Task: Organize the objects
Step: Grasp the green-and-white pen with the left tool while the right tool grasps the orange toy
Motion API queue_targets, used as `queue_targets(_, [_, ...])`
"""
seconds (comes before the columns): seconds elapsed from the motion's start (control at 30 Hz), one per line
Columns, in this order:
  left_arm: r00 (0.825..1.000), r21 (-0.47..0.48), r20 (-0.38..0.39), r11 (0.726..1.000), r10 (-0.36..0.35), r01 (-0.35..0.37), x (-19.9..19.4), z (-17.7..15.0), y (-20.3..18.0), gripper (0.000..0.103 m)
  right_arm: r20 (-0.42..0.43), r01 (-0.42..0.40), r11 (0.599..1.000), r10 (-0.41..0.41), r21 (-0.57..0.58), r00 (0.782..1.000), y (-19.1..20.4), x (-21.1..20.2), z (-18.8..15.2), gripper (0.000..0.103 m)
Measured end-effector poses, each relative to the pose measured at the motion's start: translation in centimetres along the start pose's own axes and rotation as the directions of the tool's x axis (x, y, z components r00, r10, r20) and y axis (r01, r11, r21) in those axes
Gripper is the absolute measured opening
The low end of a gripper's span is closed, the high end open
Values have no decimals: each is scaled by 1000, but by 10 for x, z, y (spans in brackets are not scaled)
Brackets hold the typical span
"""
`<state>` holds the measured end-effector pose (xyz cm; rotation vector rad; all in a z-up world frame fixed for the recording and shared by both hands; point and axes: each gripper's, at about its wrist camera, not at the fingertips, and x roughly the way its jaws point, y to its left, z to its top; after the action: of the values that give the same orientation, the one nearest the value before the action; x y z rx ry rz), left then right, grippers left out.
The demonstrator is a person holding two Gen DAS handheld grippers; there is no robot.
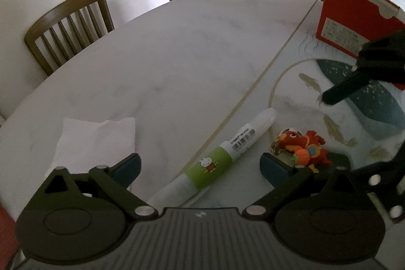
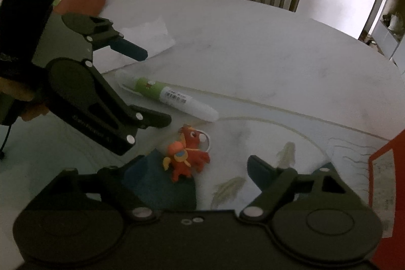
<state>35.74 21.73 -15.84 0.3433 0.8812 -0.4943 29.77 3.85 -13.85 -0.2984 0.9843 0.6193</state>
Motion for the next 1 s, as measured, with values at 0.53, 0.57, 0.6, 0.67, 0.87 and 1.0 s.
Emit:
queue_targets(0.53, [998, -47, -26, 998, -51, 50, -14, -2, -17, 25, -3, 12, 1000, -12, -8, 1000, 7, 6, 1, 44])
queue_targets(0.57, [998, -54, -29, 997, -51, 49, -15, -2, -20, 24, -1, 15, 1000, -15, -8, 1000, 7, 5, 0, 40])
queue_targets(0.6, [998, -62, -32, 997, -49, 47, -16, -2, -22, 23, -1, 18, 1000, -18, -10, 1000, 7, 5, 0, 40])
queue_targets(0.67, [998, -78, -36, 996, -41, 38, -19, -3, -27, 20, 0, 20, 1000, -20, -8, 1000, 7, 3, -1, 39])
queue_targets(0.87, [998, -149, -56, 988, -42, 33, -27, -6, -49, 18, 6, 25, 1000, -25, 16, 1000, 4, -4, -14, 36])
queue_targets(1.0, [997, -222, -53, 974, -49, 36, -34, -14, -65, 17, -3, 29, 998, -29, 50, 1000, -2, -15, -30, 36])
